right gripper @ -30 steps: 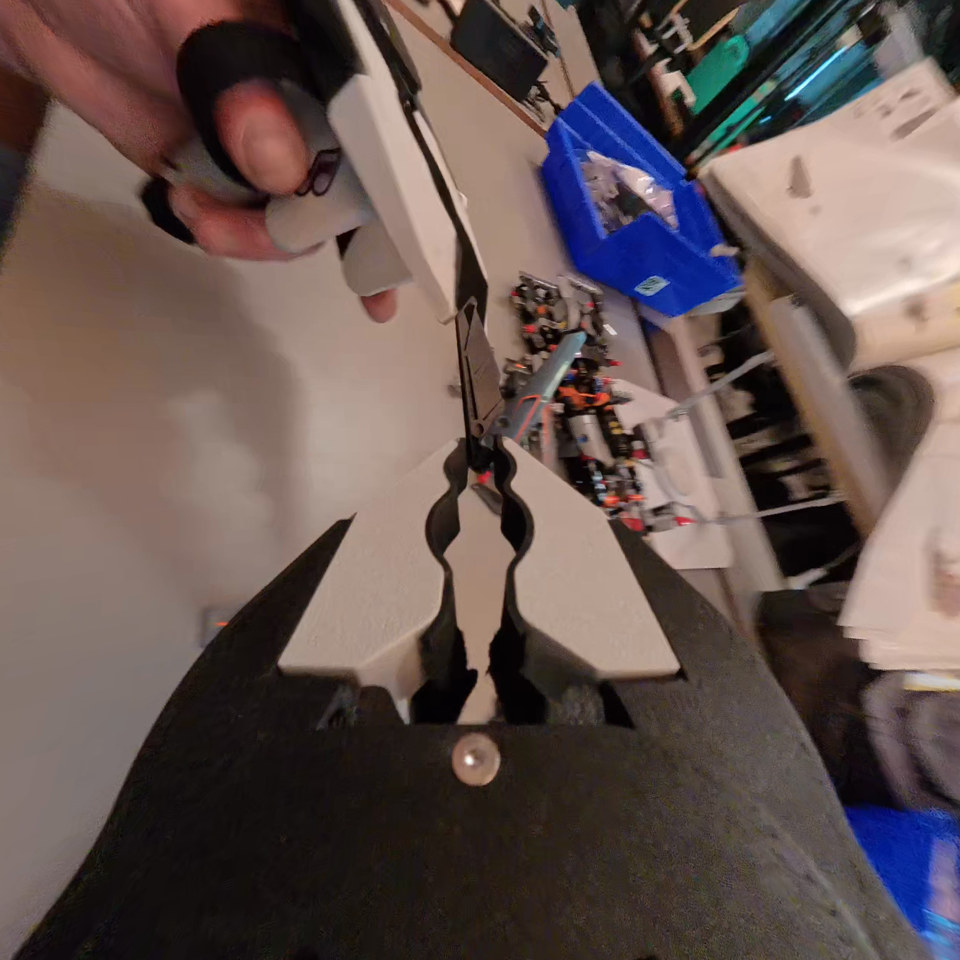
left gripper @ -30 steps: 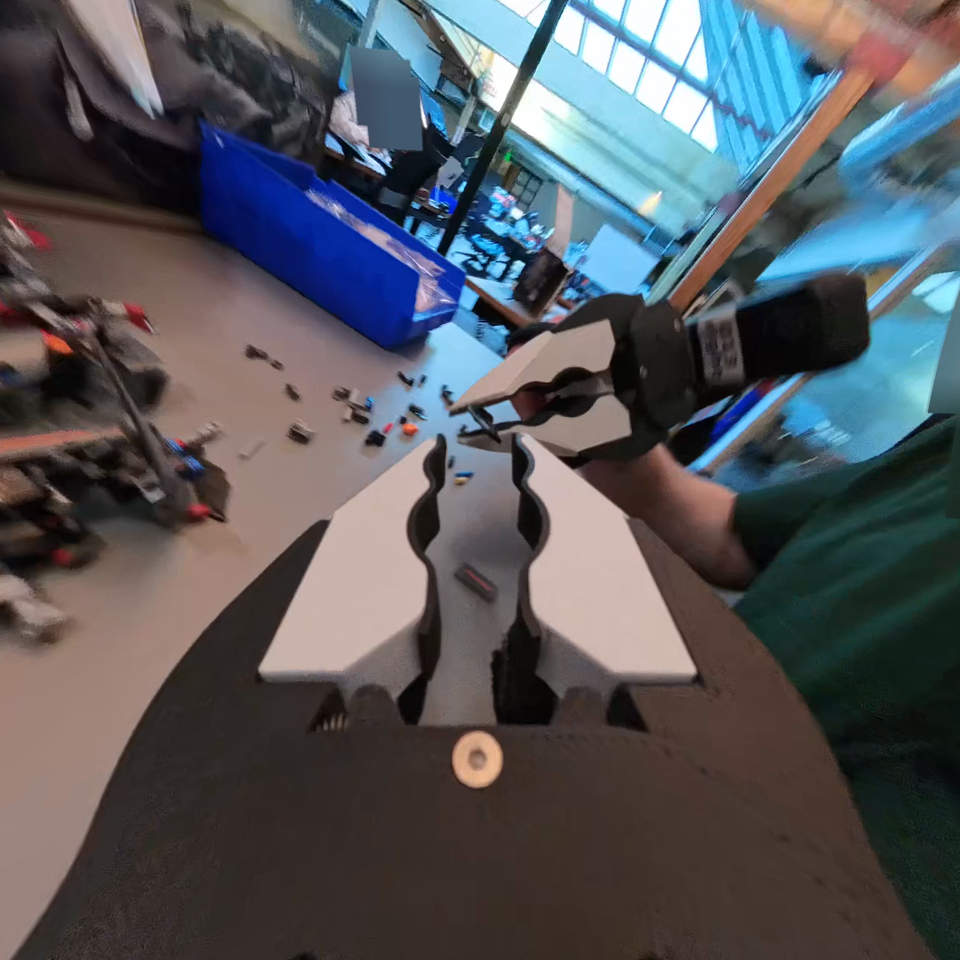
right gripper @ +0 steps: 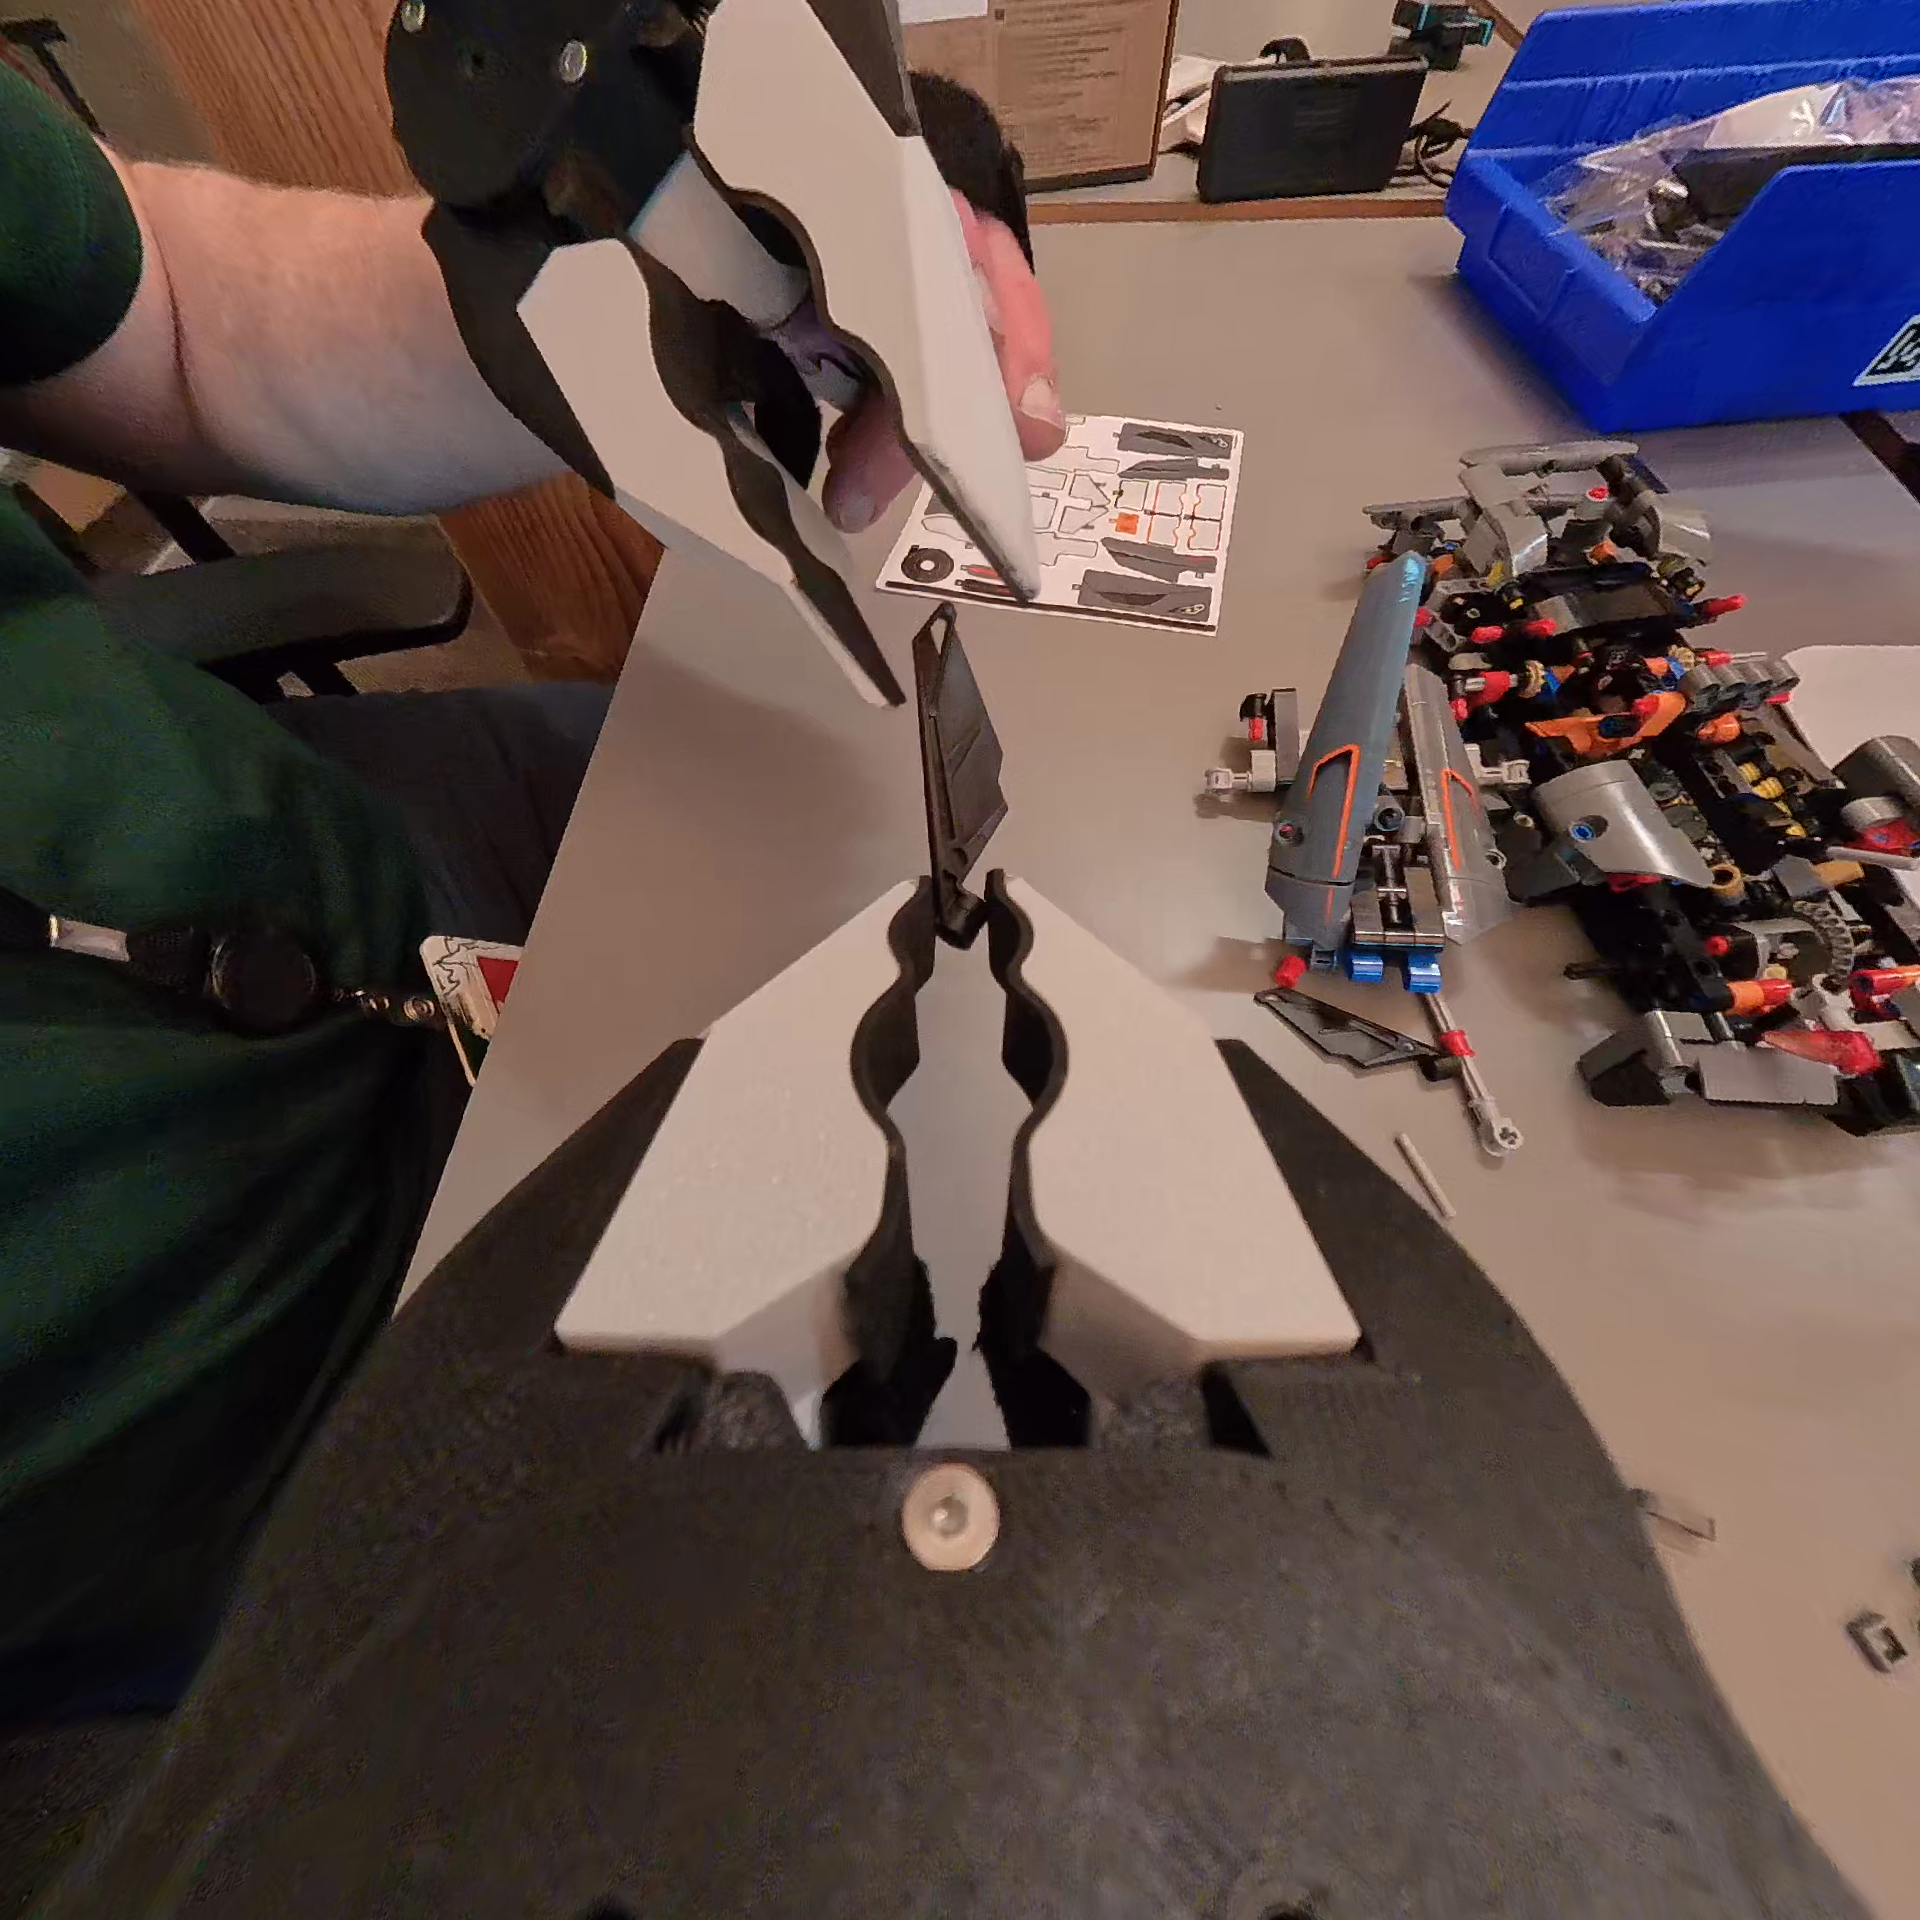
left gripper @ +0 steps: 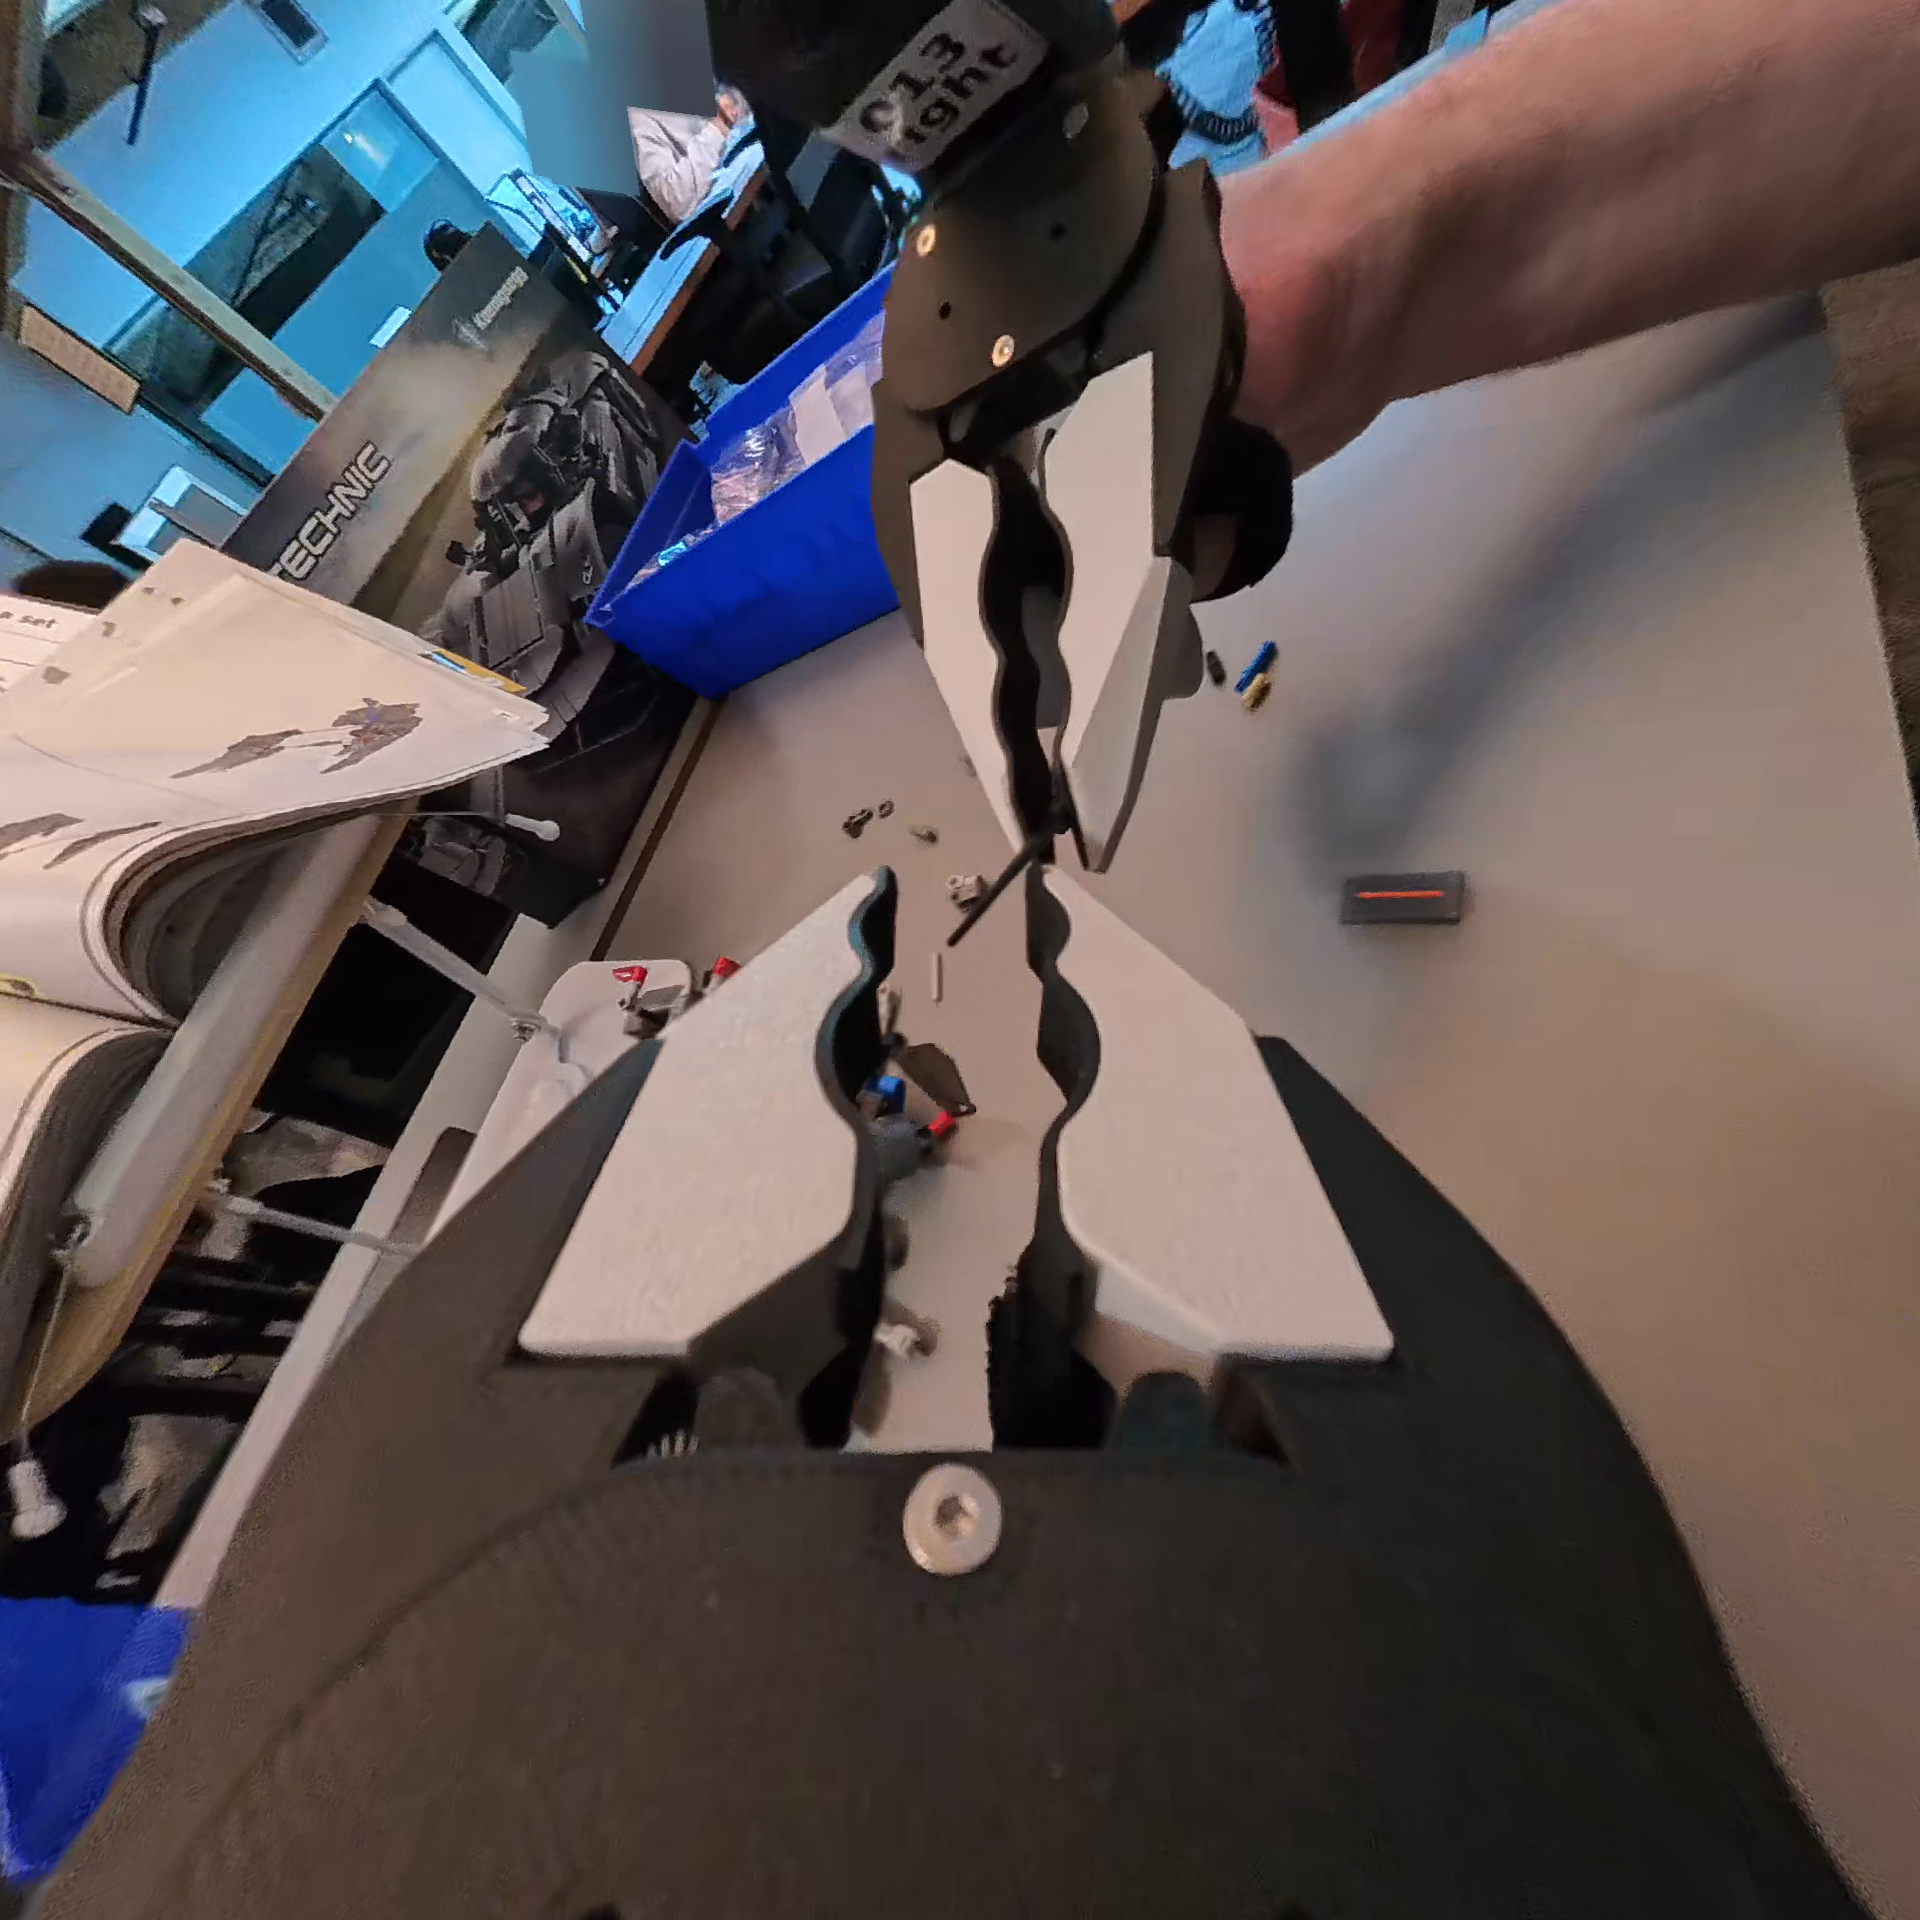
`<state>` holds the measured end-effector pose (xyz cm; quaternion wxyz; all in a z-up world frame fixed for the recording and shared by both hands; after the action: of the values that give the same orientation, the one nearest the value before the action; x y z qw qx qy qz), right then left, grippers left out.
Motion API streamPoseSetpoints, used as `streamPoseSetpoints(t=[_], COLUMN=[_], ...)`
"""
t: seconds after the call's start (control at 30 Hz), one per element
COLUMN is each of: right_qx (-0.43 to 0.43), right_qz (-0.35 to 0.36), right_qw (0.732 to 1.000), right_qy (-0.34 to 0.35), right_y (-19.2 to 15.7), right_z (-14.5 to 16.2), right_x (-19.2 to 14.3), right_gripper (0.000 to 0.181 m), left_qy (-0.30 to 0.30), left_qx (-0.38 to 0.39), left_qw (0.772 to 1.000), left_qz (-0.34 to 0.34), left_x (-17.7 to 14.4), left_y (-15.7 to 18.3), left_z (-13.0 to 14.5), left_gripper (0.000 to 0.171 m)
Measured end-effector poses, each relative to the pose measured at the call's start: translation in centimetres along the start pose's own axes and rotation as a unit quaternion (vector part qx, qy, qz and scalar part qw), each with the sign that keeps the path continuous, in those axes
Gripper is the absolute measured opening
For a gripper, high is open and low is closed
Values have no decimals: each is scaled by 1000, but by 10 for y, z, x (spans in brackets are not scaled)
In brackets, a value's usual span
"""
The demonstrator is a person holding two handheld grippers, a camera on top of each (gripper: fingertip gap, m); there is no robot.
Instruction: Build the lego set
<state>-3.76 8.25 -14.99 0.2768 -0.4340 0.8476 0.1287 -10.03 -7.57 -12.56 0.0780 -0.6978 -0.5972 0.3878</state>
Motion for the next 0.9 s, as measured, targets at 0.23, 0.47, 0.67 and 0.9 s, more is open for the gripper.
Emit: streamPoseSetpoints(t=[0.23, 0.47, 0.67, 0.9], right_qx=[14, 33, 36, -85], right_qz=[-33, -53, -46, 105], right_qw=[999, 997, 997, 990], right_qy=[19, 43, 57, 28], right_y=[1, 7, 10, 2], right_z=[-1, 0, -2, -9], right_x=[-1, -6, -8, -18], right_gripper=[7, 7, 7, 16], left_qy=[-17, -21, -21, -29], left_qx=[44, 41, 28, 1], left_qw=[999, 999, 999, 998], left_qz=[2, 26, 25, 47], left_x=[6, 7, 6, 3], left_y=[2, 4, 2, -8], left_z=[-2, 0, 1, 3], left_gripper=[9, 0, 0, 0])
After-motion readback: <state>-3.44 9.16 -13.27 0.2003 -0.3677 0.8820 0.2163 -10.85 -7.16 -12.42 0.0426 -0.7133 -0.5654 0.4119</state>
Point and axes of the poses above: each gripper's, where its closed fingertips meet, x out along the fingers, z out of its underside, y = z × x across the jaws, the point moved 9 cm from there along -x, back along the fingers, and after that the axes turned 9 degrees about -y, right-handed, at the moved point
